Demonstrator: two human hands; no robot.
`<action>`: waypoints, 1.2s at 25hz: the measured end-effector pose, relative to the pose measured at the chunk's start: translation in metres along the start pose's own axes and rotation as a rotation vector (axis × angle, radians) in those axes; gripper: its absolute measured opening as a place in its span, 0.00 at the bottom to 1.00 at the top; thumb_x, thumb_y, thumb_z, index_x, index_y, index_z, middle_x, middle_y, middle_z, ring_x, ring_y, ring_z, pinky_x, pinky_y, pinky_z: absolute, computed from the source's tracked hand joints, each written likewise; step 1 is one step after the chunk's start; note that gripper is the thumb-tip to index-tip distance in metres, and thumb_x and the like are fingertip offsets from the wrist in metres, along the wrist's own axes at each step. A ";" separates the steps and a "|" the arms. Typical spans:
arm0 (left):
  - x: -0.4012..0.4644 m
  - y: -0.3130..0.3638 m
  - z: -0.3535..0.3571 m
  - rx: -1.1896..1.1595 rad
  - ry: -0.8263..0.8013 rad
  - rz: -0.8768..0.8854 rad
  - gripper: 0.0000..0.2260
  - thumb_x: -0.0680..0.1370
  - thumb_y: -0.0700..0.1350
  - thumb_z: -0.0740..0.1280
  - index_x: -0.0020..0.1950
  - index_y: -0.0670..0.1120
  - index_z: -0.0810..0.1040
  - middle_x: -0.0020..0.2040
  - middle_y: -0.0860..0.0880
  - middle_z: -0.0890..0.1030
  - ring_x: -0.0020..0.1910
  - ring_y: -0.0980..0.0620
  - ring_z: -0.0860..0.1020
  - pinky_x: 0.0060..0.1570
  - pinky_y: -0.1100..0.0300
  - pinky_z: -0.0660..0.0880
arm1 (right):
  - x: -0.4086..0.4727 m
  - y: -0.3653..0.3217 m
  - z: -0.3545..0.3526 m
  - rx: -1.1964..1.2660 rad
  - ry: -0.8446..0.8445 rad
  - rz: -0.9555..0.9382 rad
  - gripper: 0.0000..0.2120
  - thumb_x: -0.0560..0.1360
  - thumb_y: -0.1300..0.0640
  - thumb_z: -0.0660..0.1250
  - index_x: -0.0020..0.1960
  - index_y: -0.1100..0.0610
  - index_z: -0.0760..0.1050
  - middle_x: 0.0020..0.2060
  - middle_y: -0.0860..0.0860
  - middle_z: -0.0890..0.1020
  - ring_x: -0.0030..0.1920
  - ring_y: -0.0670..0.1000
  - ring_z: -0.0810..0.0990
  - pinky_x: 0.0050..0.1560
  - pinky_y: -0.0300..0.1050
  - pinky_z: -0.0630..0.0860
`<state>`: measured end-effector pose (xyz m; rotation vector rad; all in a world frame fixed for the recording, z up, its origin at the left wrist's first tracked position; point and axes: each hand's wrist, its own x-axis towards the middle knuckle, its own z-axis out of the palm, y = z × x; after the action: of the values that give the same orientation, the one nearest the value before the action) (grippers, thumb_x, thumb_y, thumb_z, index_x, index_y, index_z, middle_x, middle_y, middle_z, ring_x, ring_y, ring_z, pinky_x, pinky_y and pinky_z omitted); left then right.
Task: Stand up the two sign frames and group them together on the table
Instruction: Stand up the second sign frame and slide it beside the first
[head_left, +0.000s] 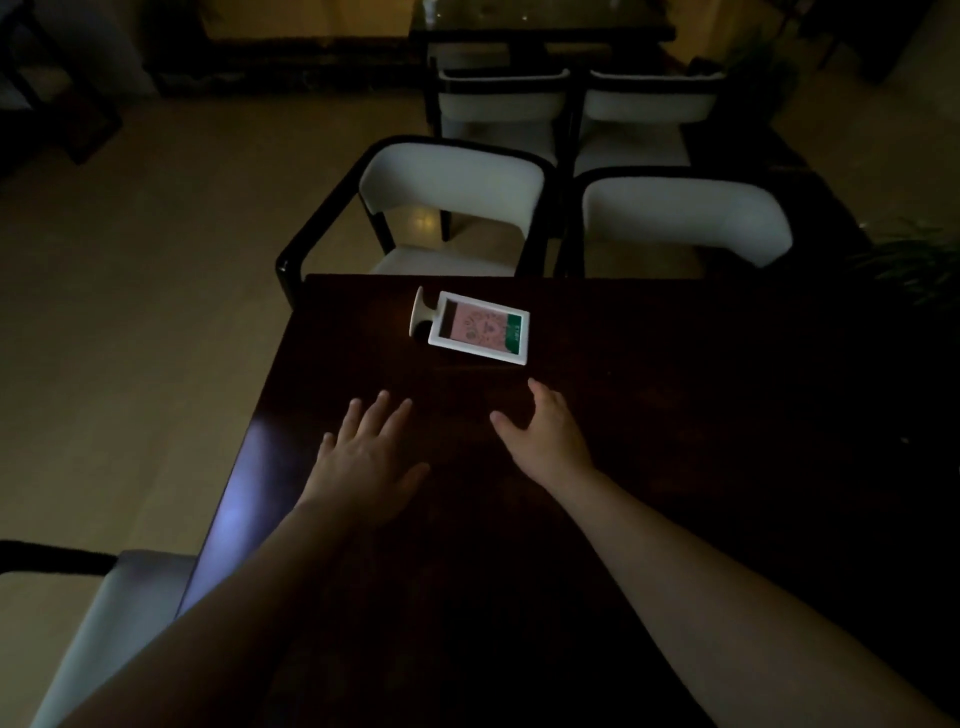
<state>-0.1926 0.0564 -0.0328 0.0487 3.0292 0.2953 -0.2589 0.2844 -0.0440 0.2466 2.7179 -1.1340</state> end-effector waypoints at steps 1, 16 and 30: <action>0.015 -0.008 -0.002 0.034 -0.008 0.028 0.38 0.76 0.66 0.61 0.80 0.55 0.48 0.81 0.48 0.47 0.78 0.42 0.44 0.70 0.34 0.59 | 0.011 -0.002 0.003 0.008 0.023 0.032 0.38 0.75 0.41 0.70 0.78 0.48 0.57 0.77 0.51 0.63 0.73 0.55 0.66 0.62 0.53 0.72; 0.225 -0.043 0.004 0.457 0.036 0.200 0.39 0.75 0.71 0.48 0.80 0.51 0.43 0.81 0.47 0.42 0.77 0.42 0.40 0.71 0.34 0.54 | 0.158 -0.006 0.040 -0.317 0.090 0.128 0.34 0.79 0.38 0.59 0.75 0.60 0.63 0.76 0.58 0.61 0.76 0.60 0.54 0.69 0.58 0.66; 0.205 -0.071 0.009 0.235 0.071 0.127 0.39 0.76 0.70 0.54 0.80 0.48 0.50 0.81 0.45 0.49 0.77 0.41 0.53 0.72 0.40 0.57 | 0.187 -0.051 0.059 0.259 0.233 0.331 0.11 0.81 0.52 0.63 0.58 0.58 0.74 0.54 0.55 0.80 0.42 0.48 0.77 0.37 0.43 0.76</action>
<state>-0.3968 -0.0029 -0.0743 0.2533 3.1205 -0.0533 -0.4452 0.2219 -0.0934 0.8804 2.5718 -1.4239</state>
